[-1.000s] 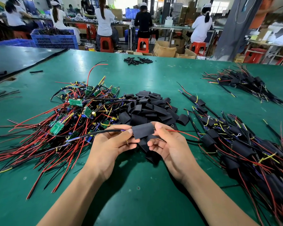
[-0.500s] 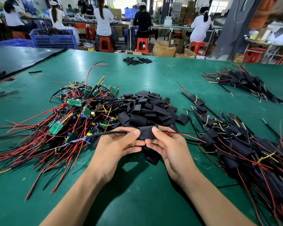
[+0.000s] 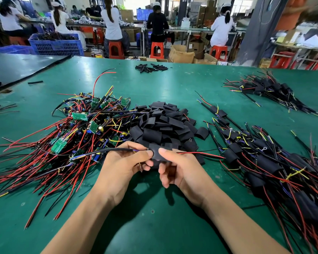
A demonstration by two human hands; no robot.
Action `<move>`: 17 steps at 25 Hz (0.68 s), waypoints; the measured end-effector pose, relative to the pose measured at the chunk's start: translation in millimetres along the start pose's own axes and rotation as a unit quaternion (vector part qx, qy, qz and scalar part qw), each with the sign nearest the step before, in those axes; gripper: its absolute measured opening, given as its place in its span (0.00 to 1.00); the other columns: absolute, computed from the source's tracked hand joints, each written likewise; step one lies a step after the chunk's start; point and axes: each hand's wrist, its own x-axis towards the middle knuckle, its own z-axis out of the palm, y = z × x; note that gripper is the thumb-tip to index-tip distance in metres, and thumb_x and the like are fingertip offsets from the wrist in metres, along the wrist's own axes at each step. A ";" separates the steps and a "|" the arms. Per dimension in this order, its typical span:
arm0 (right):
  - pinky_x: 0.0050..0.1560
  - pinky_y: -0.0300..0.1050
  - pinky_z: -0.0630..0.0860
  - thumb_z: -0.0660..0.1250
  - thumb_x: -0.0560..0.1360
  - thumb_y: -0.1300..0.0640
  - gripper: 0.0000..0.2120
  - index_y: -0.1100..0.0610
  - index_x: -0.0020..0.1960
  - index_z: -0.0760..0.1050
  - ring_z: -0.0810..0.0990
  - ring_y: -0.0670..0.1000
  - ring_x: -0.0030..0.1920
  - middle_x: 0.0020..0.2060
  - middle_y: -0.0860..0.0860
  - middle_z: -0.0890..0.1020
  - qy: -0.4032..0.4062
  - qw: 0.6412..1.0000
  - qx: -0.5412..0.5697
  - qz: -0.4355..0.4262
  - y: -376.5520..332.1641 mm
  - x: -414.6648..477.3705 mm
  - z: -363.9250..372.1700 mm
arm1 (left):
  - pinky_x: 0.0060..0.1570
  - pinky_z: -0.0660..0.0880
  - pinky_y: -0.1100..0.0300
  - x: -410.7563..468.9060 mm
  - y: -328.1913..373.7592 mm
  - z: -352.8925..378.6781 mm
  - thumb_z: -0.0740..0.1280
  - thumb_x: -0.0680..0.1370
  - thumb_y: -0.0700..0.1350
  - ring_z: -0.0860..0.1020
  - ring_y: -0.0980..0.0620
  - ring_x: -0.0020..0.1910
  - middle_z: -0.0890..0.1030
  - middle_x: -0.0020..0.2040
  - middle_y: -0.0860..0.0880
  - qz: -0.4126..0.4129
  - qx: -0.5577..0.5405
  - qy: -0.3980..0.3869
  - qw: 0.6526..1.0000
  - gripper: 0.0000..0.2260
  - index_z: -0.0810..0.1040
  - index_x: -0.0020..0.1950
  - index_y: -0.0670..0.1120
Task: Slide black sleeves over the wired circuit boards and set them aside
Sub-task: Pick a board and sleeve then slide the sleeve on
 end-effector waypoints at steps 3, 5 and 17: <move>0.28 0.43 0.73 0.70 0.73 0.55 0.08 0.52 0.36 0.81 0.76 0.53 0.25 0.32 0.57 0.80 -0.014 1.000 0.011 0.004 -2.7 -0.9 -2.2 | 0.36 0.78 0.59 0.3 0.7 0.7 0.74 0.66 0.37 0.81 0.46 0.34 0.81 0.35 0.39 -0.009 -0.017 -0.009 1.000 0.12 0.78 0.47 0.41; 0.30 0.43 0.77 0.71 0.71 0.54 0.06 0.56 0.40 0.80 0.80 0.52 0.28 0.34 0.58 0.83 0.005 0.999 0.044 -0.024 -2.4 -0.4 2.7 | 0.38 0.80 0.58 0.8 1.0 0.5 0.74 0.67 0.39 0.83 0.45 0.36 0.83 0.39 0.38 -0.009 -0.025 -0.013 1.000 0.15 0.79 0.53 0.39; 0.27 0.35 0.68 0.58 0.81 0.40 0.20 0.55 0.43 0.74 0.72 0.49 0.23 0.36 0.53 0.84 0.310 0.865 0.378 -0.111 -29.2 -1.3 -32.8 | 0.33 0.79 0.60 6.6 -2.0 -7.4 0.70 0.76 0.37 0.82 0.46 0.33 0.82 0.40 0.40 -0.041 -0.016 0.045 0.998 0.03 0.80 0.49 0.40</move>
